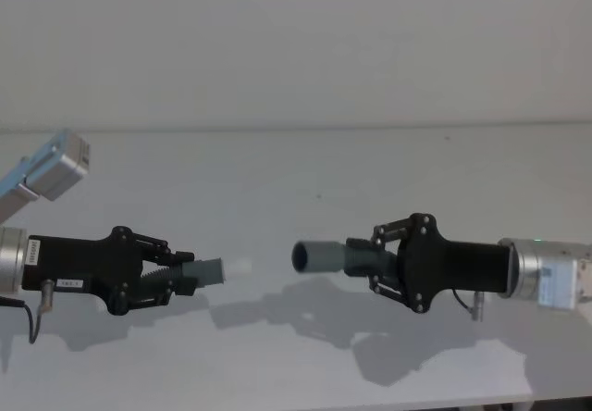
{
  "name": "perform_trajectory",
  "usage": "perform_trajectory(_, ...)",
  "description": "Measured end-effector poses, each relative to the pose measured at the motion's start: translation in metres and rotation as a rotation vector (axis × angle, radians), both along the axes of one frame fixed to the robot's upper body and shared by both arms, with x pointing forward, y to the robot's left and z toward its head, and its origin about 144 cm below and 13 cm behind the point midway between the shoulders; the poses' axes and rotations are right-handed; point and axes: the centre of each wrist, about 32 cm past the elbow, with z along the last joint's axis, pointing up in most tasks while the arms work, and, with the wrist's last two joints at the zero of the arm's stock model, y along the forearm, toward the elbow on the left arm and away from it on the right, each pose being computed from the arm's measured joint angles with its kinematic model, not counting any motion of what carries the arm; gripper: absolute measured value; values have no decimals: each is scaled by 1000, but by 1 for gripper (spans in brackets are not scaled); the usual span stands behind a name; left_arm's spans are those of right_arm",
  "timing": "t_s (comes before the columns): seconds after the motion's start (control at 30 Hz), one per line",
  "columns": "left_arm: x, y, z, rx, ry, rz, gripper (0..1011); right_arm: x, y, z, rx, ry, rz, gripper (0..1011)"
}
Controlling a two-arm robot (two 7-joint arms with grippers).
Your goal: Use both hands to pick up one end of the pipe from the table, align the ends, and insert them.
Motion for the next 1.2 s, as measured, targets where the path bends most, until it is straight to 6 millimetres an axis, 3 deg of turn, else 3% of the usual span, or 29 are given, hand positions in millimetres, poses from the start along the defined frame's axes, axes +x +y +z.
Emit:
perform_trajectory(0.47, 0, 0, 0, 0, 0, 0, 325, 15, -4, 18, -89, -145, 142, 225)
perform_trajectory(1.2, 0, 0, 0, 0, 0, 0, 325, 16, -3, 27, -160, -184, 31, 225)
